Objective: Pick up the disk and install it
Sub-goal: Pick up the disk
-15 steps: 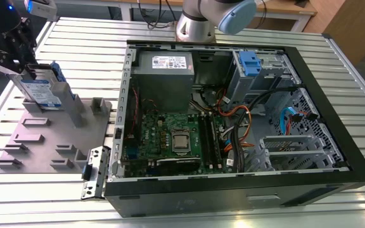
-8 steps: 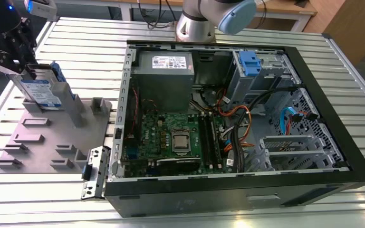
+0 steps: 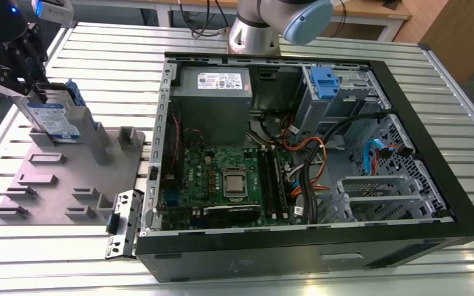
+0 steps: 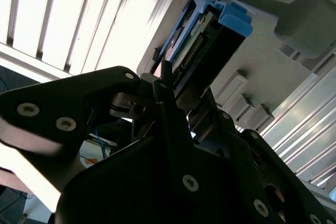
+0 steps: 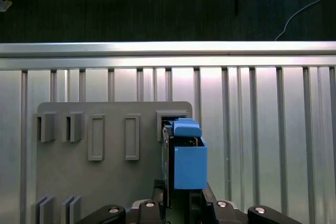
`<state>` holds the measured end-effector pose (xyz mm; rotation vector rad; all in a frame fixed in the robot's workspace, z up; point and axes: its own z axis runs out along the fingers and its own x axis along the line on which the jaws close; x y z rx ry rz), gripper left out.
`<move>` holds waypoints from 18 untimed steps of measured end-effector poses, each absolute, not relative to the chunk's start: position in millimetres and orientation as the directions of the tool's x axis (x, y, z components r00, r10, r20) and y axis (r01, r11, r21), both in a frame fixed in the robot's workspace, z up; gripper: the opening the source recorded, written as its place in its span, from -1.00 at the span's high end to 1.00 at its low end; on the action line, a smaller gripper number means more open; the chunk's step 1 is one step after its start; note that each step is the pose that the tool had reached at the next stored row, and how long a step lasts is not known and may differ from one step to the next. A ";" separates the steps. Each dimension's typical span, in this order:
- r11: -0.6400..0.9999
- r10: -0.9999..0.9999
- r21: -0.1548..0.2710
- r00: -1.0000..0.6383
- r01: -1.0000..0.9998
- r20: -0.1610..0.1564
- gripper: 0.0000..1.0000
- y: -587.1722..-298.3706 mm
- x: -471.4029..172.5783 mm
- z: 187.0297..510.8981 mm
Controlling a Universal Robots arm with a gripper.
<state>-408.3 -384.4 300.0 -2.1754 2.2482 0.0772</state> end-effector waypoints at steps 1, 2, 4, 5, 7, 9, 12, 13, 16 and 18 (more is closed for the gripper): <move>0.032 -0.999 0.027 -0.033 -0.999 -0.043 0.28 -384.4 -408.3 300.0; 0.032 -0.999 0.027 -0.033 -0.999 -0.043 0.25 -384.4 -408.3 300.0; 0.032 -0.999 0.027 -0.033 -0.999 -0.043 0.12 -384.4 -408.3 300.0; 0.032 -0.999 0.027 -0.033 -0.999 -0.043 0.12 -384.4 -408.3 300.0; 0.032 -0.999 0.027 -0.033 -0.999 -0.043 0.12 -384.4 -408.2 300.0; 0.032 -0.999 0.027 -0.033 -0.999 -0.043 0.12 -384.2 -408.2 299.8; 0.032 -0.999 0.027 -0.033 -0.999 -0.043 0.12 -384.0 -408.1 300.0; 0.032 -0.999 0.027 -0.033 -0.999 -0.043 0.12 -383.9 -408.1 299.9; 0.032 -0.999 0.027 -0.033 -0.999 -0.043 0.12 -383.3 -408.0 300.0; 0.032 -0.999 0.027 -0.033 -0.999 -0.043 0.12 -383.3 -407.9 300.0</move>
